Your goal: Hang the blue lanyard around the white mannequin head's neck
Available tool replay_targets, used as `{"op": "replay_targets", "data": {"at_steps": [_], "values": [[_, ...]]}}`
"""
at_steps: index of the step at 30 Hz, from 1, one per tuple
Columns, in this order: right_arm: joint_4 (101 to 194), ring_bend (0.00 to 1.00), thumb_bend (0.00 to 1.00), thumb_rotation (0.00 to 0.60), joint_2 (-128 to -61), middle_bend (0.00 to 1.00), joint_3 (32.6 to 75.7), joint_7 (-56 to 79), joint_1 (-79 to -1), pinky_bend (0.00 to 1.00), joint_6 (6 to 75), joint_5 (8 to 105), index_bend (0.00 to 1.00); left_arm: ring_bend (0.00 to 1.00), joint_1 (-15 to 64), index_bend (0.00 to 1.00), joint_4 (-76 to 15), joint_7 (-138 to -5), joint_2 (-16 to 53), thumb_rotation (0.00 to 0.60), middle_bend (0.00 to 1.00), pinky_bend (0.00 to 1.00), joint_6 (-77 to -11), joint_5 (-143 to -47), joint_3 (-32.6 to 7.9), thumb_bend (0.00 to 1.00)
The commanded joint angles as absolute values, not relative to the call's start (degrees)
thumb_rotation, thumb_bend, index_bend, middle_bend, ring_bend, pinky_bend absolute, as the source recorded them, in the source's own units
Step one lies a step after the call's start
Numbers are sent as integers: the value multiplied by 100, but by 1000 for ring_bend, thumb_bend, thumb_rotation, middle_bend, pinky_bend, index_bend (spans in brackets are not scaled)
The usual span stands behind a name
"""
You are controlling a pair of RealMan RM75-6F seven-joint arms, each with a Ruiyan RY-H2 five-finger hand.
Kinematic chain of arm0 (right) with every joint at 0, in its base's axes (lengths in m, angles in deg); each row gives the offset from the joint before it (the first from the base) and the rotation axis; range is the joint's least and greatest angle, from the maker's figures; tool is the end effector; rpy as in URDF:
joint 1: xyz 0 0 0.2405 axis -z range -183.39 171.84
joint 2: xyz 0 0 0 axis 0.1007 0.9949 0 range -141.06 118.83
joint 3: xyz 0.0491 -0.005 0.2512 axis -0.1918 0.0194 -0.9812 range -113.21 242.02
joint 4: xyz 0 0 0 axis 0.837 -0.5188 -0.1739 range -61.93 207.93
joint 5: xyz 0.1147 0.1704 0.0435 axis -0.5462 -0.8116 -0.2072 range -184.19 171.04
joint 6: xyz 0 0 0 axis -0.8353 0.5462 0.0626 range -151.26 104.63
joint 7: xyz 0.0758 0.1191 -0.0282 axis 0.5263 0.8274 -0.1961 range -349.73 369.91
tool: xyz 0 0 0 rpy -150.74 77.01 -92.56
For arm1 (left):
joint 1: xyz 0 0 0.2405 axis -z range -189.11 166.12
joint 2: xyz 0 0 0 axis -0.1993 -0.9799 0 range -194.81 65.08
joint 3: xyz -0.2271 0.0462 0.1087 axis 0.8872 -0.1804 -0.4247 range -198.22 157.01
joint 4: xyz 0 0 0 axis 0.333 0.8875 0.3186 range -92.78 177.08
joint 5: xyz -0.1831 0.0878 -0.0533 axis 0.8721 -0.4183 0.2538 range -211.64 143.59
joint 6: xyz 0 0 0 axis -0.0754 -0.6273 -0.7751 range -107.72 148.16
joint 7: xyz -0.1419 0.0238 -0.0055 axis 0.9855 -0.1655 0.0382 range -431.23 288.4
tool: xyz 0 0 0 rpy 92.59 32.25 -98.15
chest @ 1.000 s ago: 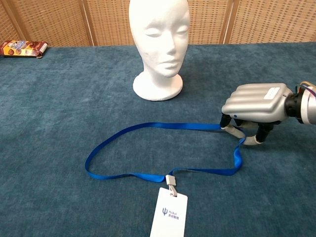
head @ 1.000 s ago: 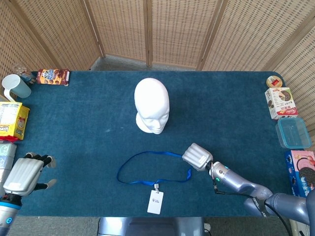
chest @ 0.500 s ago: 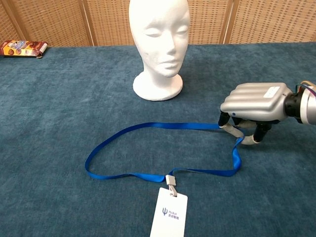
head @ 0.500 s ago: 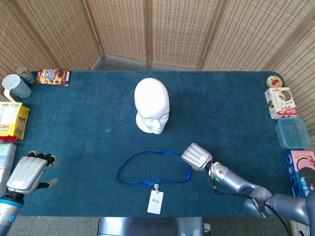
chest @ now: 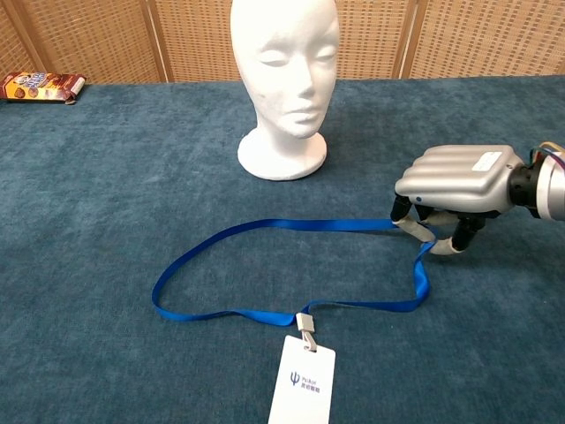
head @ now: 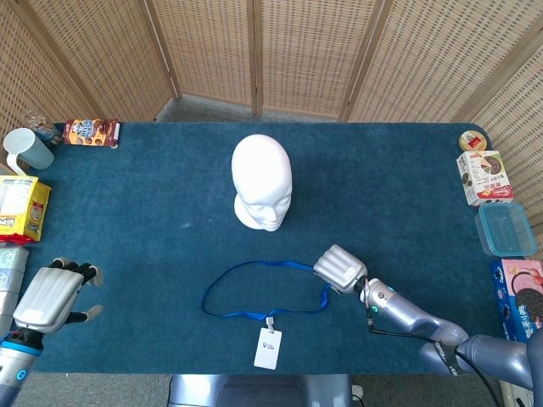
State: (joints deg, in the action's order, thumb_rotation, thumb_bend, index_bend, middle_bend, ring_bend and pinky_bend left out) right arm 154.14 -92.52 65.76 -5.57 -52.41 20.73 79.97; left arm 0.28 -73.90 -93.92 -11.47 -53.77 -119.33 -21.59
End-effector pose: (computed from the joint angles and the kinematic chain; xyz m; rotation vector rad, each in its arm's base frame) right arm -0.1752 -0.3204 -0.0207 2.3722 -0.5051 0.6378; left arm -0.2309 0.1850 0.1479 -1.7078 -0.8505 -0.7238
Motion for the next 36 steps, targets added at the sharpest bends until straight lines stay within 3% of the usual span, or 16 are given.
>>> {"op": "replay_targets", "data": {"at_steps": [1,13,20,27,32,36], "values": [[15411,1000,455,600,-9253,968,6578,-550,-5241,1000,2067,7992,660,497,36,480,-7388,-9397,-1144,560,515,332,-5370,-11933,-2158,134],[15419,1000,461,600,-9245,969,6543,-511,-5220,1000,2111,7948,652,497,244,480,-7305,-9584,-1114,558,515,336,-5123,-11994,-2120,138],[15481,1000,461,600,-9240,969,6500,-576,-5209,1000,2146,7891,652,525,932,480,-6879,-9724,-957,581,525,451,-4445,-12516,-1946,156],[15528,1000,461,600,-9215,969,6480,-677,-5178,1000,2155,7790,652,684,1597,480,-6584,-9950,-863,599,690,606,-3746,-12964,-1856,170],[15503,1000,461,600,-9232,969,6485,-698,-5131,1000,2201,7750,652,979,2101,480,-6300,-10084,-625,600,986,858,-3195,-13242,-1828,208],[15491,1000,461,600,-9231,969,6485,-701,-5112,1000,2206,7721,652,1000,2329,480,-6221,-10160,-494,598,1000,913,-2869,-13237,-1853,224]]}}
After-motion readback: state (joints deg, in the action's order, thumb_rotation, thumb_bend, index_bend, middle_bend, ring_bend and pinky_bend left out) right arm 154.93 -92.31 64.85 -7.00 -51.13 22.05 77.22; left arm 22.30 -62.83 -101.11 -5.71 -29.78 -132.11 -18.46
